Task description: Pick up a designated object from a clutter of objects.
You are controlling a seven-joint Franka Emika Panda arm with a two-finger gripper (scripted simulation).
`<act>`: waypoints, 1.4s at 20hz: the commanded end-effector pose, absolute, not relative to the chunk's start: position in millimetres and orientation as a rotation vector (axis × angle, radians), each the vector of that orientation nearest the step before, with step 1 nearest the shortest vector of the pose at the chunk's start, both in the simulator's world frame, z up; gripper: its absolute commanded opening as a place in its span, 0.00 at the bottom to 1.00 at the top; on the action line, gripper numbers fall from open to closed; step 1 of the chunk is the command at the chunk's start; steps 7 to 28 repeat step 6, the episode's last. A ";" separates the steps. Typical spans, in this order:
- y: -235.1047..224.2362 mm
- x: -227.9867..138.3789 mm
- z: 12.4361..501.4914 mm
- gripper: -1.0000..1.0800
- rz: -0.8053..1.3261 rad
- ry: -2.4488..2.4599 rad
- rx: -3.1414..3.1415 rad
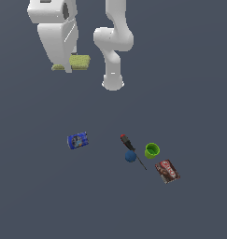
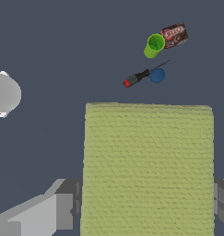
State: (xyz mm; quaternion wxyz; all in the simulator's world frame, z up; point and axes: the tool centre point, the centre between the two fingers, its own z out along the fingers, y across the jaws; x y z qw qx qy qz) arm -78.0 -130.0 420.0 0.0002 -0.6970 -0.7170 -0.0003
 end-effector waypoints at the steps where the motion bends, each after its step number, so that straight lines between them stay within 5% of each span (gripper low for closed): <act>1: -131.8 -78.3 428.7 0.00 -0.001 -2.253 -2.190; 28: -133.1 -77.8 434.0 0.00 0.000 -2.252 -2.190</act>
